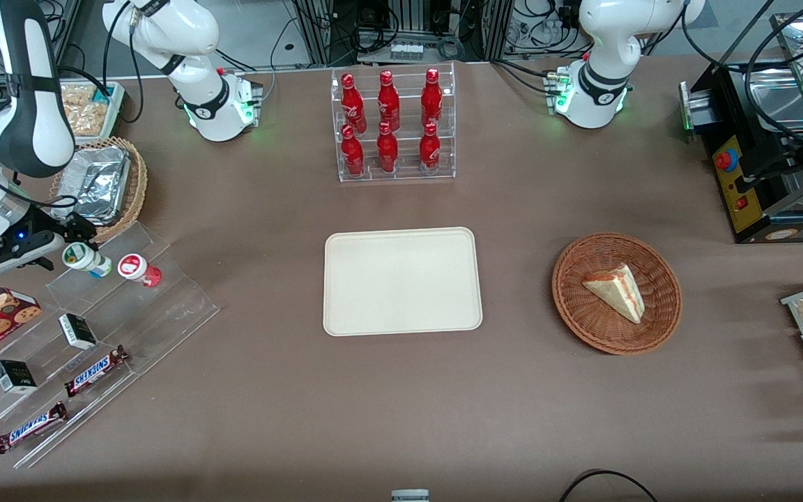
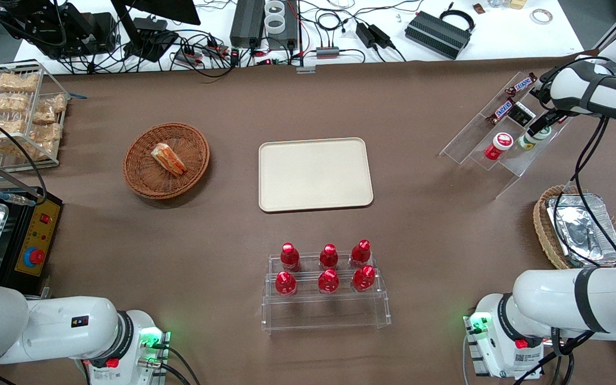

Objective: Place green gum on tray
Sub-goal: 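Close the right gripper around the green-labelled gum tub, then lift the gum tub and carry it over the cream tray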

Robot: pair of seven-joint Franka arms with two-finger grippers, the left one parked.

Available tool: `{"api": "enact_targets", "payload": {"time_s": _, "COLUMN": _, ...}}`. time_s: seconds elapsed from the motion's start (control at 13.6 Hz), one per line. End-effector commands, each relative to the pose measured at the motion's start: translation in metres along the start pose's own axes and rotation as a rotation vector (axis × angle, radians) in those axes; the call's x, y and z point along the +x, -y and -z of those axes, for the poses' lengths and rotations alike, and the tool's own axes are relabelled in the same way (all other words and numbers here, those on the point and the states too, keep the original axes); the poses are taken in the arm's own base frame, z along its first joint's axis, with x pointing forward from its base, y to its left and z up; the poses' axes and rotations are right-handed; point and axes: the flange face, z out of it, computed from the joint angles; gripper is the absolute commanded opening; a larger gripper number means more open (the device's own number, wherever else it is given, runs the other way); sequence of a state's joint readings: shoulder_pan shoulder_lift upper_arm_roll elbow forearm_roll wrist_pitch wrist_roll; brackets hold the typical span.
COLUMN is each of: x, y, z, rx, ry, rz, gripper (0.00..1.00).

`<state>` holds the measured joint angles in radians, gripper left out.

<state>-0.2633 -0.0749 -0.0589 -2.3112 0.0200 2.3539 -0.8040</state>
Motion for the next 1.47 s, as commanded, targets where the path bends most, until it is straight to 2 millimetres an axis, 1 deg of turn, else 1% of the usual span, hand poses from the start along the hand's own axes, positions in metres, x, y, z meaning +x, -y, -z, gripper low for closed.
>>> {"api": "enact_targets", "payload": {"time_s": 0.0, "x": -0.001, "y": -0.002, "z": -0.004, "rx": -0.009, "ry": -0.01, "rz": 0.008, "gripper": 0.39}}
{"api": "enact_targets", "payload": {"time_s": 0.07, "x": 0.0, "y": -0.002, "z": -0.008, "rx": -0.003, "ry": -0.004, "rz": 0.008, "gripper": 0.05}}
{"api": "enact_targets", "payload": {"time_s": 0.15, "x": 0.002, "y": -0.002, "z": -0.01, "rx": -0.002, "ry": -0.004, "rz": 0.007, "gripper": 0.0}}
{"api": "enact_targets", "payload": {"time_s": 0.22, "x": 0.003, "y": 0.0, "z": -0.008, "rx": 0.001, "ry": -0.002, "rz": 0.004, "gripper": 0.0}}
{"api": "enact_targets", "payload": {"time_s": 0.37, "x": 0.009, "y": 0.0, "z": 0.001, "rx": -0.003, "ry": -0.008, "rz": 0.011, "gripper": 0.0}}
{"api": "enact_targets", "payload": {"time_s": 0.44, "x": 0.013, "y": 0.0, "z": 0.009, "rx": 0.001, "ry": -0.006, "rz": 0.016, "gripper": 0.0}}
{"api": "enact_targets", "payload": {"time_s": 0.51, "x": 0.019, "y": -0.003, "z": 0.02, "rx": 0.013, "ry": 0.001, "rz": 0.017, "gripper": 0.0}}
{"api": "enact_targets", "payload": {"time_s": 0.66, "x": 0.041, "y": -0.001, "z": 0.053, "rx": 0.036, "ry": 0.016, "rz": 0.039, "gripper": 0.0}}
{"api": "enact_targets", "payload": {"time_s": 0.73, "x": 0.055, "y": 0.005, "z": 0.07, "rx": 0.042, "ry": 0.019, "rz": 0.034, "gripper": 0.0}}
{"api": "enact_targets", "payload": {"time_s": 0.81, "x": 0.07, "y": 0.016, "z": 0.085, "rx": 0.054, "ry": 0.029, "rz": 0.023, "gripper": 0.0}}
{"api": "enact_targets", "payload": {"time_s": 0.88, "x": 0.086, "y": 0.031, "z": 0.099, "rx": 0.068, "ry": 0.042, "rz": 0.01, "gripper": 0.0}}
{"api": "enact_targets", "payload": {"time_s": 0.95, "x": 0.104, "y": 0.051, "z": 0.109, "rx": 0.076, "ry": 0.052, "rz": -0.011, "gripper": 0.0}}
{"api": "enact_targets", "payload": {"time_s": 1.03, "x": 0.127, "y": 0.081, "z": 0.116, "rx": 0.079, "ry": 0.054, "rz": -0.03, "gripper": 0.0}}
{"api": "enact_targets", "payload": {"time_s": 1.1, "x": 0.147, "y": 0.116, "z": 0.12, "rx": 0.078, "ry": 0.051, "rz": -0.05, "gripper": 0.0}}
{"api": "enact_targets", "payload": {"time_s": 1.32, "x": 0.185, "y": 0.201, "z": 0.112, "rx": 0.086, "ry": 0.072, "rz": -0.147, "gripper": 0.0}}
{"api": "enact_targets", "payload": {"time_s": 1.39, "x": 0.196, "y": 0.223, "z": 0.11, "rx": 0.084, "ry": 0.077, "rz": -0.189, "gripper": 0.0}}
